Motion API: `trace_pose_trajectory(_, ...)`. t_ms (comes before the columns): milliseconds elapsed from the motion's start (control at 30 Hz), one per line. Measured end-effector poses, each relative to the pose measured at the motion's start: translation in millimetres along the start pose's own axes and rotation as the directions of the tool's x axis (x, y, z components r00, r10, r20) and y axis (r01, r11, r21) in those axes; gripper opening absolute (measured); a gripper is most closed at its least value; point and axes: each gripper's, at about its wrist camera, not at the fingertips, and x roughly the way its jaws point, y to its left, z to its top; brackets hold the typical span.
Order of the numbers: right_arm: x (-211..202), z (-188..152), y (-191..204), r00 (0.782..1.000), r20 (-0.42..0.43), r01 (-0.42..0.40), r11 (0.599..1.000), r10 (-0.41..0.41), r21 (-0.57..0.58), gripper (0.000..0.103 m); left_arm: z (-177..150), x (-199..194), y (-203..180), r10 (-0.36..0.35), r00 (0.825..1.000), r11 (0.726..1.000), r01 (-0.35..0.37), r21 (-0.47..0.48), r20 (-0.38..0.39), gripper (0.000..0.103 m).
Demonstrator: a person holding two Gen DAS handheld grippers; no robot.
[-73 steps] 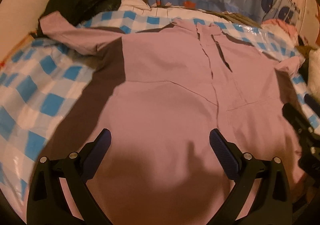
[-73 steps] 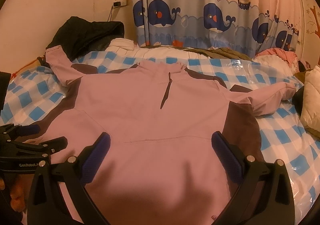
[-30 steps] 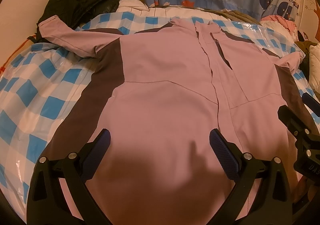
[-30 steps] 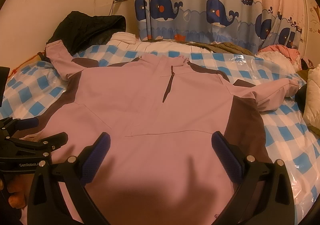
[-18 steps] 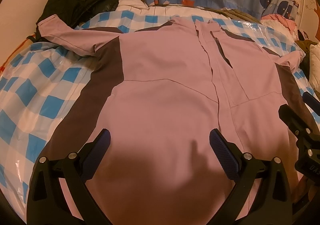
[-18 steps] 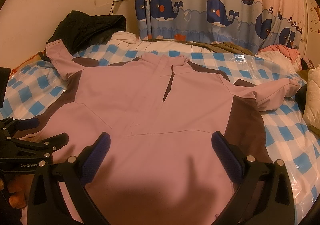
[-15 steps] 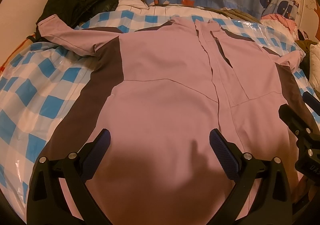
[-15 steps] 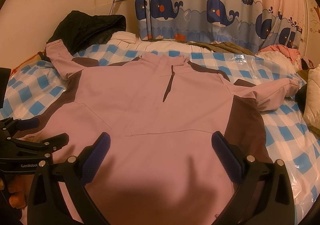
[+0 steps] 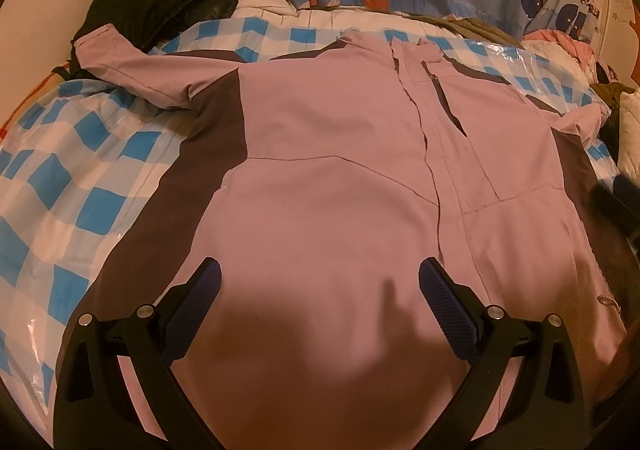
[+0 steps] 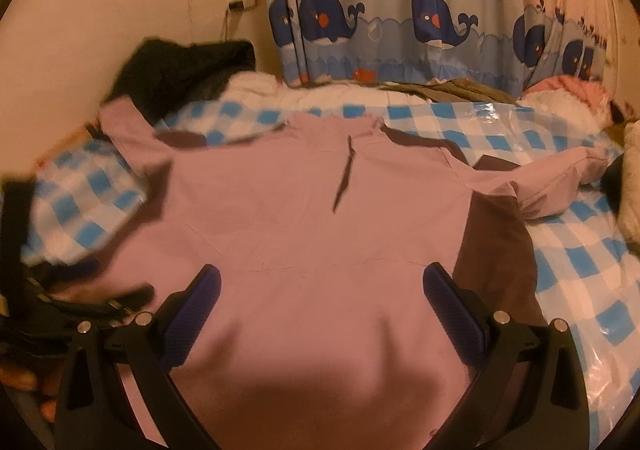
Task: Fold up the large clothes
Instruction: 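Grasp the pink sleeve with the right tool and lift it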
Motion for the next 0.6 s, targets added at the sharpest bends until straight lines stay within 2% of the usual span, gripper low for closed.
trace_pose_trajectory(33, -4, 7, -9, 1.000, 0.008, -0.007, 1.000, 0.007, 0.020, 0.098, 0, 1, 0, -0.001, 1.000, 1.000, 0.001, -0.002, -0.002, 0.095)
trace_pose_trajectory(167, -22, 38, -93, 0.999, 0.043, -0.027, 0.977, 0.019, 0.210, 0.098, 1, 4, 1, -0.005, 1.000, 1.000, 0.005, -0.006, -0.016, 0.095)
trace_pose_trajectory(233, -25, 49, -163, 0.998, 0.045, -0.046, 0.925, 0.032, 0.378, 0.098, 0, 5, 1, -0.004, 1.000, 1.000, 0.004, -0.004, -0.019, 0.095)
trace_pose_trajectory(267, -21, 54, -211, 1.000, 0.015, -0.016, 0.874, 0.010, 0.485, 0.098, -1, 7, 1, -0.004, 1.000, 1.000, 0.004, -0.002, -0.023, 0.095)
trace_pose_trajectory(300, -14, 59, -242, 1.000, -0.018, 0.005, 0.839, 0.005, 0.545, 0.098, -1, 8, 0, -0.004, 1.000, 1.000, 0.004, 0.000, -0.027, 0.095)
trace_pose_trajectory(433, 23, 95, -357, 0.990, -0.138, 0.105, 0.736, -0.016, 0.669, 0.098, -5, 17, -6, 0.006, 0.999, 1.000, -0.004, 0.020, -0.052, 0.095)
trace_pose_trajectory(467, 31, 101, -376, 0.989, -0.150, 0.116, 0.708, -0.015, 0.696, 0.098, -7, 20, -9, 0.012, 0.998, 0.999, -0.010, 0.032, -0.059, 0.095)
trace_pose_trajectory(500, 46, 109, -406, 0.985, -0.174, 0.136, 0.655, -0.007, 0.743, 0.098, -8, 23, -11, 0.016, 0.998, 0.999, -0.013, 0.041, -0.064, 0.095)
trace_pose_trajectory(600, 81, 118, -447, 0.971, -0.237, 0.195, 0.586, -0.004, 0.786, 0.098, -11, 29, -14, 0.024, 0.997, 0.998, -0.020, 0.058, -0.077, 0.095)
